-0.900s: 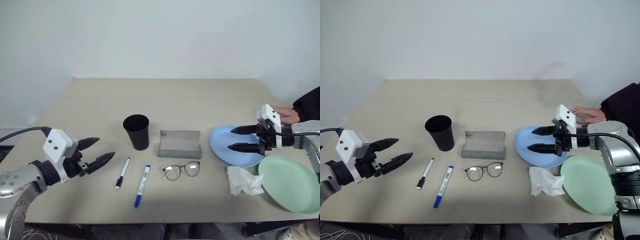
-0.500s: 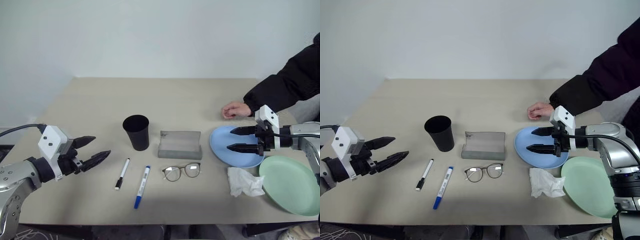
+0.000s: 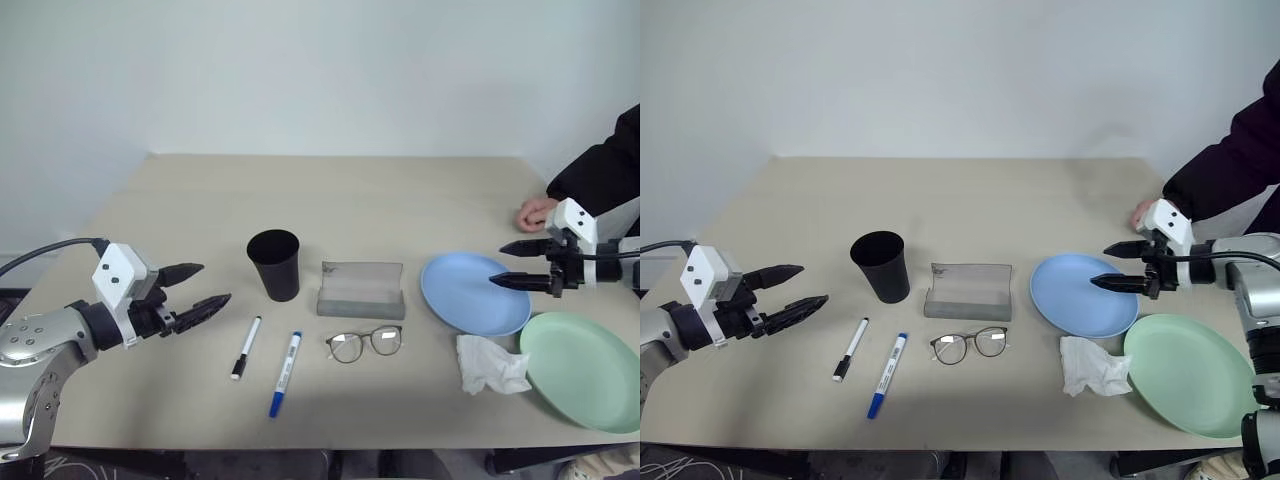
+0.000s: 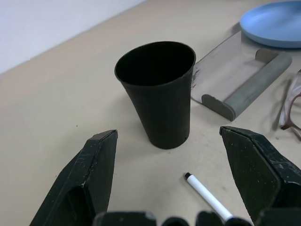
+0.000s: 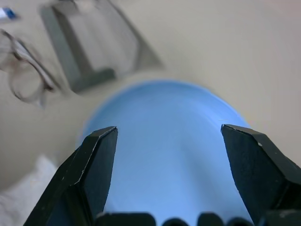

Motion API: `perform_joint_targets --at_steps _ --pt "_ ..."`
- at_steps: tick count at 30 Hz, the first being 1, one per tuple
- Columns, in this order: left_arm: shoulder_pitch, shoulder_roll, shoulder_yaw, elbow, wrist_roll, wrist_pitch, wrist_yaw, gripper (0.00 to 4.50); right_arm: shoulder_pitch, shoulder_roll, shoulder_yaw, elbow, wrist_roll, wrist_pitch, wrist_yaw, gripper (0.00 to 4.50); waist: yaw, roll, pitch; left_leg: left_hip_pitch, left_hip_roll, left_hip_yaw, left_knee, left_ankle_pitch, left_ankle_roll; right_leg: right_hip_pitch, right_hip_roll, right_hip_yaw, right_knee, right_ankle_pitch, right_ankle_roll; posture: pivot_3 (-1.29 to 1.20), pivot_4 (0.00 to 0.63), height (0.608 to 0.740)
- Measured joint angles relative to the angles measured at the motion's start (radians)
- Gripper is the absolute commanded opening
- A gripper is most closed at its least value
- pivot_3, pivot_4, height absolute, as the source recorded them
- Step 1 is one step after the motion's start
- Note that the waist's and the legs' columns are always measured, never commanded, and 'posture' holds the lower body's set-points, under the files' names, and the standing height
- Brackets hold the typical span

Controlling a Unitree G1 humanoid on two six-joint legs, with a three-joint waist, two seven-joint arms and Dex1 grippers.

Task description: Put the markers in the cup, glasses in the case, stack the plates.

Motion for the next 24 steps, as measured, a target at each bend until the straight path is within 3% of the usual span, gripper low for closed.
perform_joint_targets --at_steps 11,24 --pt "0.060 0.000 0.018 -0.001 0.001 -0.010 -0.010 3.67 -0.137 -0.041 0.032 0.542 -0.174 -0.219 -0.004 3.81 0.000 0.002 0.000 0.001 0.000 0.001 0.000 -0.001 0.001 0.000 0.000 -0.001 0.000 0.000 0.000 0.00 0.000 0.735" --pt "0.073 0.000 0.019 0.006 0.003 -0.030 -0.013 3.67 -0.130 -0.094 0.030 0.760 -0.266 -0.280 0.003 3.81 -0.006 0.006 0.000 0.001 0.001 0.001 0.000 -0.001 0.002 0.001 0.000 -0.001 0.001 0.000 0.000 0.00 0.000 0.735"
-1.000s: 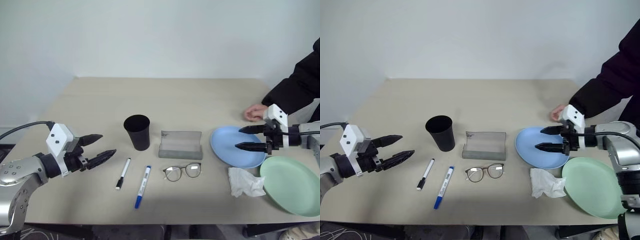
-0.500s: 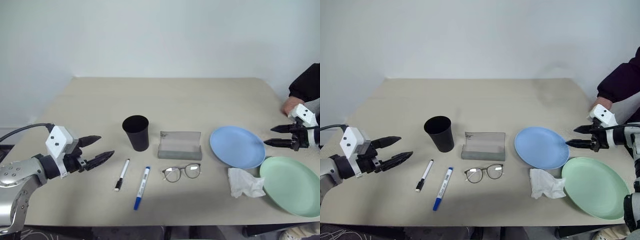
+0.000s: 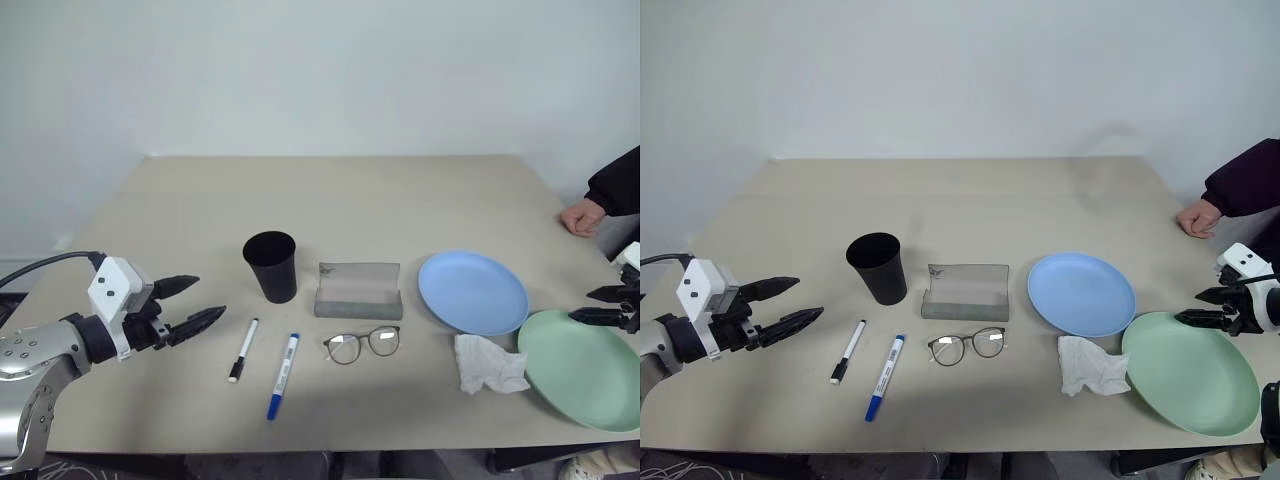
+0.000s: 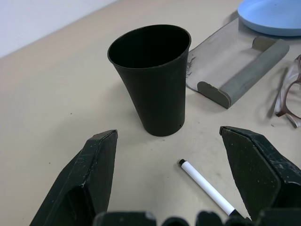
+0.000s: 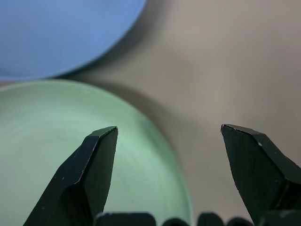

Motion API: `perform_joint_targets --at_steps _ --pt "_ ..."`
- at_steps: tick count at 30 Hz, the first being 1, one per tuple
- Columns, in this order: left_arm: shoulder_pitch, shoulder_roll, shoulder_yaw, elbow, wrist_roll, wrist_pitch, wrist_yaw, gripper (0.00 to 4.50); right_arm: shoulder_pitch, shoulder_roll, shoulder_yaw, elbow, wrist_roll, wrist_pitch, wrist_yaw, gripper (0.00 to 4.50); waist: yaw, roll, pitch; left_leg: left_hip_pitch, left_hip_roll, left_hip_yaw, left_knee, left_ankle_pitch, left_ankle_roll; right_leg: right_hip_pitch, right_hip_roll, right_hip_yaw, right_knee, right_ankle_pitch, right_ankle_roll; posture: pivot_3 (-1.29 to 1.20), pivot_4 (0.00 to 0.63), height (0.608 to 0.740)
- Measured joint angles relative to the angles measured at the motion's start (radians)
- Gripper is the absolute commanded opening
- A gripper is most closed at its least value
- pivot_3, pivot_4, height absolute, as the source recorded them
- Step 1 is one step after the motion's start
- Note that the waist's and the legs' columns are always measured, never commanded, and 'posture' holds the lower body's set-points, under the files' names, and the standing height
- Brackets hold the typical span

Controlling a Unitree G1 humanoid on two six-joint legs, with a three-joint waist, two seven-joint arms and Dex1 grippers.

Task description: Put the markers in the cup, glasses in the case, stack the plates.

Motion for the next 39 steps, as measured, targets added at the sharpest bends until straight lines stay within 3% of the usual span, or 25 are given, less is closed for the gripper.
perform_joint_targets --at_steps 8,9,12,20,39 --pt "-0.001 0.000 0.000 0.012 0.000 -0.002 -0.001 3.67 0.011 -0.006 0.001 0.034 -0.030 -0.002 -0.017 3.81 -0.004 0.002 0.000 0.000 0.000 0.000 0.001 0.000 0.000 0.000 0.000 0.000 0.000 0.000 0.000 0.00 0.000 0.735" --pt "-0.001 0.000 0.000 0.012 0.000 -0.002 -0.001 3.70 0.012 -0.006 0.001 0.036 -0.032 -0.002 -0.018 3.63 -0.004 0.002 0.000 0.000 0.000 0.001 0.001 0.000 0.000 0.000 0.000 0.000 0.001 0.000 0.000 0.00 0.000 0.735" --pt "-0.001 0.000 0.000 0.012 0.000 -0.002 -0.001 3.72 0.013 -0.002 0.001 0.040 -0.043 -0.003 -0.027 2.86 -0.003 0.002 0.000 0.000 0.000 0.001 0.001 0.000 0.000 0.000 0.000 0.000 0.001 0.000 0.000 0.00 0.000 0.735" --pt "-0.001 0.000 -0.003 0.010 0.000 -0.002 -0.001 3.72 0.009 0.017 0.005 0.046 -0.063 -0.013 -0.054 0.02 -0.003 0.002 0.000 0.001 0.000 0.001 0.001 0.000 0.000 0.000 0.000 0.000 0.001 0.000 0.000 0.00 0.000 0.735" --pt "0.003 -0.002 -0.007 -0.008 0.000 -0.001 0.014 3.72 -0.062 0.016 0.026 0.074 -0.135 -0.036 -0.033 0.02 -0.007 0.002 -0.001 0.002 0.001 0.005 0.003 0.000 0.000 0.000 -0.001 0.001 0.001 0.001 0.001 0.00 0.000 0.735"
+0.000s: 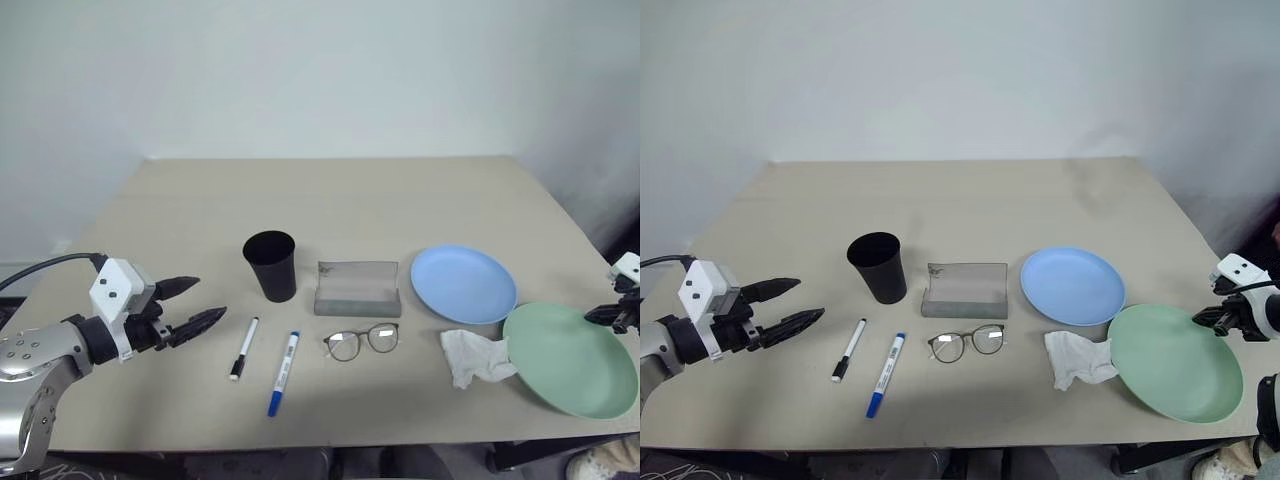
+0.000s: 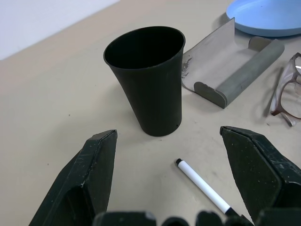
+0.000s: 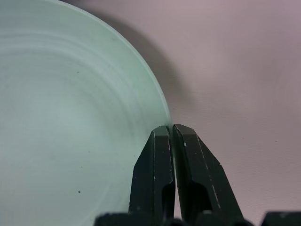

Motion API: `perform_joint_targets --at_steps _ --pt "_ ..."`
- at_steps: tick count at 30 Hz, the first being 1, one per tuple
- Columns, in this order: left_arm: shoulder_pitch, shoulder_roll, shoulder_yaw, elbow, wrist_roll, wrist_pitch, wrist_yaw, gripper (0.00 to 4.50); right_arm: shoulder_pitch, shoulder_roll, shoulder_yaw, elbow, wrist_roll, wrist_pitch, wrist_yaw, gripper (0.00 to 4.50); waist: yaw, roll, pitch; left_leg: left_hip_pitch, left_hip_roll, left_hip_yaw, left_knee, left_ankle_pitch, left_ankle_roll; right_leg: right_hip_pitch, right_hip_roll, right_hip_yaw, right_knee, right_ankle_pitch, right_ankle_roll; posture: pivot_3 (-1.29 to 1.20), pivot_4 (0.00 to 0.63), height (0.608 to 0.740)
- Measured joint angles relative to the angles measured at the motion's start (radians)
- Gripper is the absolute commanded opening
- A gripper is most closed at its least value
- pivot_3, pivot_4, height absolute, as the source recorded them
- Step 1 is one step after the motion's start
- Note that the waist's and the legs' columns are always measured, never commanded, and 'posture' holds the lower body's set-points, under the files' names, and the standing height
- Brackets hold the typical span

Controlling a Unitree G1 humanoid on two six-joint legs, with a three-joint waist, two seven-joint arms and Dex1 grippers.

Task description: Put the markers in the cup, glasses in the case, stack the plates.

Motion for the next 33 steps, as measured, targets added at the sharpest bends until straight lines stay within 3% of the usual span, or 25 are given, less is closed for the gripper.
perform_joint_targets --at_steps 10,14,23,33 --pt "-0.003 0.000 -0.010 0.000 0.000 0.002 0.002 3.72 -0.129 -0.072 0.013 0.023 -0.038 -0.001 0.028 0.02 -0.001 0.004 0.000 0.000 0.001 0.003 -0.001 0.000 0.000 -0.001 0.000 0.001 0.000 0.000 0.000 0.00 0.000 0.735" --pt "-0.005 -0.002 -0.015 0.000 0.000 0.002 0.005 3.72 -0.207 -0.068 -0.006 0.021 -0.023 0.009 0.119 0.02 -0.001 0.004 0.000 0.000 0.003 0.004 -0.001 0.000 0.000 -0.001 0.000 0.000 0.000 0.000 0.000 0.00 0.000 0.735" --pt "0.000 -0.018 -0.023 -0.001 0.000 0.001 0.010 3.72 -0.326 0.006 -0.074 0.019 0.032 0.059 0.187 0.02 0.000 0.004 0.000 0.000 0.009 0.013 -0.001 0.000 0.001 -0.002 0.000 0.000 0.000 0.001 -0.001 0.00 0.000 0.735" --pt "0.000 -0.024 -0.026 -0.004 0.000 0.001 0.029 3.72 -0.363 0.140 -0.092 0.008 0.049 0.140 0.102 0.02 0.000 0.004 0.000 0.000 0.011 0.016 -0.001 -0.001 0.001 -0.003 0.000 -0.001 0.000 0.002 -0.001 0.00 0.000 0.735"
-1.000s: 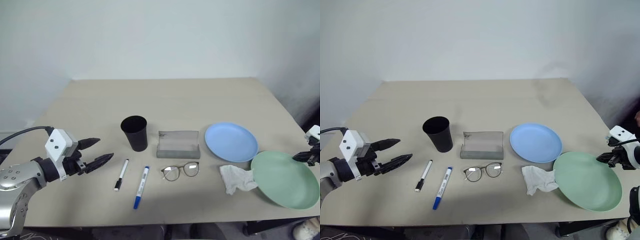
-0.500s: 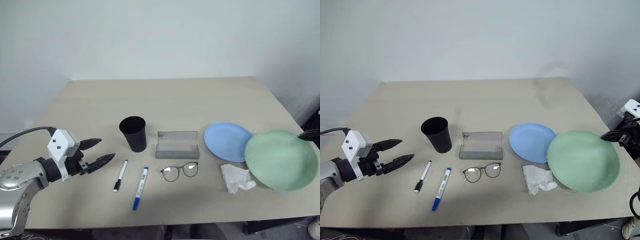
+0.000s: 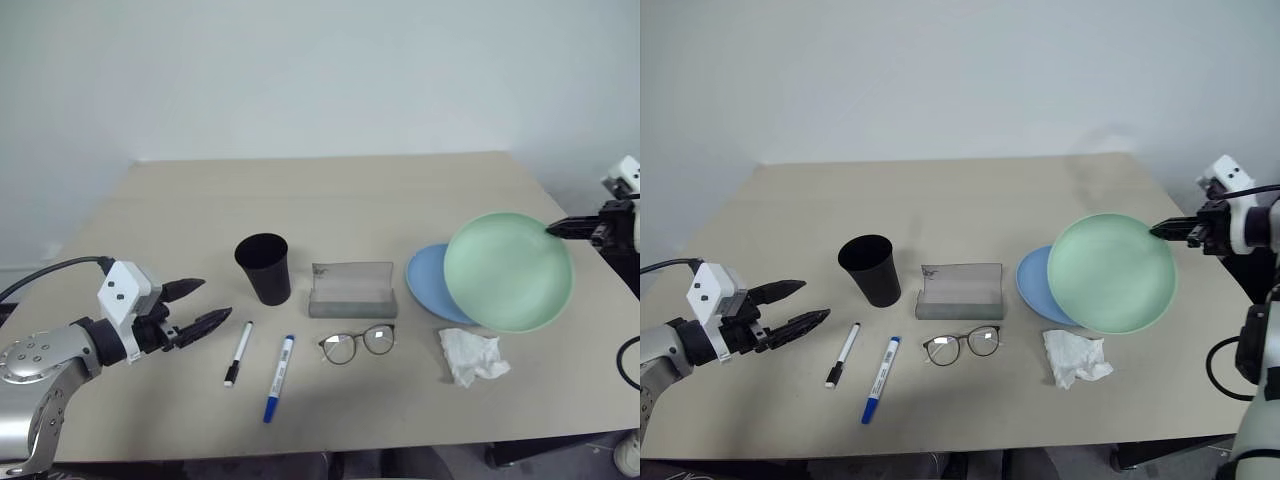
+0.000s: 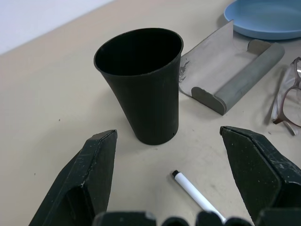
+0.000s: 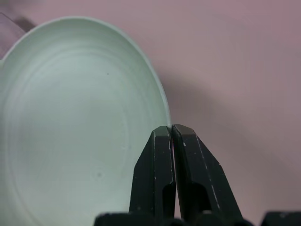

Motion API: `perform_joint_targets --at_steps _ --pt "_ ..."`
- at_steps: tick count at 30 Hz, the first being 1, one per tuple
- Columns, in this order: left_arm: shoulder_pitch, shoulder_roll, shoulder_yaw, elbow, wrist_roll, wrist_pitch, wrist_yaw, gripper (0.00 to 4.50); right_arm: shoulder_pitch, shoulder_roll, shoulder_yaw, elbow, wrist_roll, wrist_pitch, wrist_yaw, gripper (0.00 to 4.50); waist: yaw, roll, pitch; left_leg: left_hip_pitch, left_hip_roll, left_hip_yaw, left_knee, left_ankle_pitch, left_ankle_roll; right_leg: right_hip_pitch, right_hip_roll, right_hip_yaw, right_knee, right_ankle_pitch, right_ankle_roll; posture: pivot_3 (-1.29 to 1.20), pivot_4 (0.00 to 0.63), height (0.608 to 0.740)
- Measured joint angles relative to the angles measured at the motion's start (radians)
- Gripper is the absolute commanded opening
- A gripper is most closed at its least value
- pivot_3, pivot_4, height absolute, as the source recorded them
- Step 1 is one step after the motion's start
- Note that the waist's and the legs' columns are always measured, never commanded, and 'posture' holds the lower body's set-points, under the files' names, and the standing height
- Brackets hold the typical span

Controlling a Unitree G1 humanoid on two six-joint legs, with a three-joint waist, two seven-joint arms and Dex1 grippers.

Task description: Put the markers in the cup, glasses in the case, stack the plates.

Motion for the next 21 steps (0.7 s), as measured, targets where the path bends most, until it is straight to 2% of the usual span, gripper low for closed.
perform_joint_targets --at_steps 2,8,21 --pt "0.001 -0.004 0.000 -0.003 -0.001 0.000 0.001 3.72 0.004 0.029 0.000 0.000 0.000 0.012 -0.026 0.02 0.000 0.000 0.000 0.000 0.000 0.000 0.000 0.000 0.000 0.000 0.000 0.000 0.000 0.001 0.000 0.00 0.000 0.735" --pt "0.014 -0.008 0.000 -0.020 -0.001 0.001 0.011 3.72 0.020 0.123 0.000 0.005 -0.002 0.037 -0.243 0.02 0.002 0.000 0.000 0.000 0.000 0.000 0.000 0.000 0.000 0.000 0.000 0.000 0.000 0.002 0.000 0.00 0.000 0.735" --pt "0.043 -0.013 0.013 -0.058 -0.004 0.004 0.036 3.72 0.034 0.184 0.042 0.007 -0.024 0.064 -0.297 0.02 0.002 0.000 0.000 0.001 0.001 0.000 0.000 0.000 0.000 0.000 0.002 0.000 0.000 0.003 -0.002 0.00 0.000 0.735"
